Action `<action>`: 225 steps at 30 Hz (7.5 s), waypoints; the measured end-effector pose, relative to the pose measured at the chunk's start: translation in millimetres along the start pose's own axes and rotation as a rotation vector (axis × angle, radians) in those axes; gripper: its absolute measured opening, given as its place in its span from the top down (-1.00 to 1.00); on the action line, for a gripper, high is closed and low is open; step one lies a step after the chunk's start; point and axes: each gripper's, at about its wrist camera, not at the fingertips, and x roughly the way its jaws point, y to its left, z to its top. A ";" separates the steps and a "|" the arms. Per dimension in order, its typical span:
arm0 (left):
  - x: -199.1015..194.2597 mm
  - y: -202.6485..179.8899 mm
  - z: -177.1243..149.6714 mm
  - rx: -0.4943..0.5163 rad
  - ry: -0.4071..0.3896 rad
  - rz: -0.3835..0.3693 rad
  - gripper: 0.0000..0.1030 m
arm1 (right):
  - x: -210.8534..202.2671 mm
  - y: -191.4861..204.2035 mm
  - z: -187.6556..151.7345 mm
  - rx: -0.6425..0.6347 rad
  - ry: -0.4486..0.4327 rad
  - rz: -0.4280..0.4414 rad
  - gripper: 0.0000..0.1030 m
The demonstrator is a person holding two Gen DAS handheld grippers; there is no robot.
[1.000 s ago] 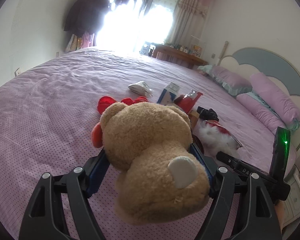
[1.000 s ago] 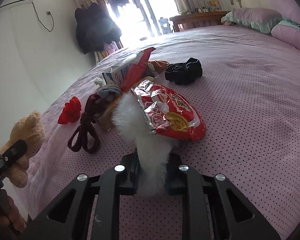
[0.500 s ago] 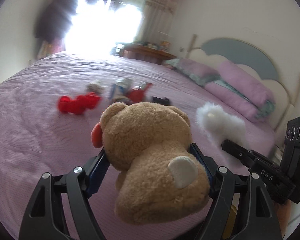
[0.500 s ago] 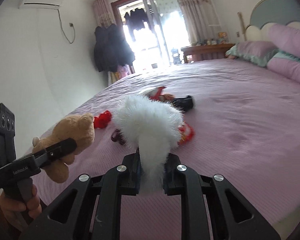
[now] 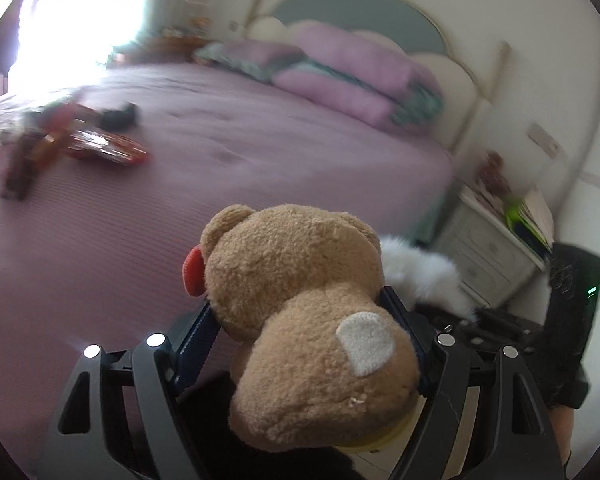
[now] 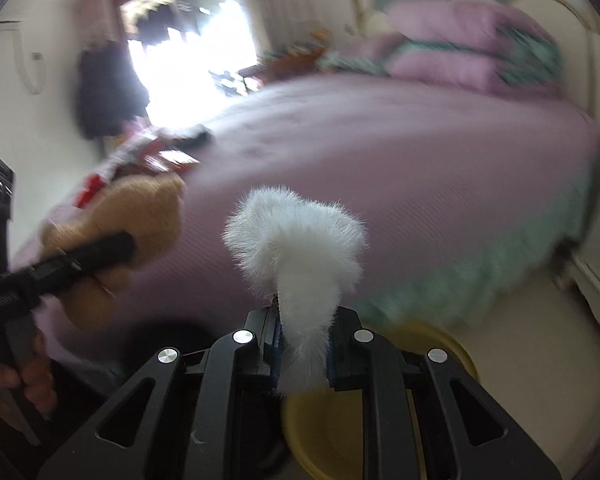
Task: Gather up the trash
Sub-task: 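Carry both toys to the yellow bucket and open both grippers over it, then move both grippers back to the items on the bed, then grasp the red cloth with the left gripper while the right gripper grasps the dark red scarf, then carry both to the yellow bucket and open both grippers to drop them, then move both grippers back to the remaining items on the bed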
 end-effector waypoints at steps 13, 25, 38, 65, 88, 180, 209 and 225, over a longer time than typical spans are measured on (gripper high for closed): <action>80.6 -49.3 -34.2 0.100 0.228 -0.047 -0.51 | 43.7 -53.1 -49.4 0.075 0.119 -0.142 -0.43; 137.7 -76.9 -54.5 0.173 0.344 -0.091 -0.55 | 20.7 -106.1 -61.6 0.219 0.084 -0.222 -0.46; 126.0 -83.6 -50.1 0.227 0.319 -0.073 -0.80 | 10.8 -95.0 -49.5 0.194 0.008 -0.170 -0.58; -96.6 130.1 33.7 -0.122 -0.229 0.524 -0.92 | 43.4 155.9 89.7 -0.135 -0.292 0.345 -0.84; -133.3 284.7 37.4 -0.301 -0.203 0.673 -0.92 | 159.4 334.3 138.2 -0.374 -0.034 0.396 -0.23; 64.2 -17.6 -16.1 0.099 0.227 -0.104 0.18 | 26.8 -28.3 -32.8 0.118 0.087 -0.065 -0.08; 142.8 -98.7 -51.1 0.260 0.412 -0.197 -0.77 | 0.1 -99.3 -48.0 0.261 0.070 -0.180 -0.15; 62.0 -43.7 -18.9 0.210 0.195 -0.061 -0.82 | -1.4 -23.7 -8.8 0.084 -0.008 -0.035 -0.34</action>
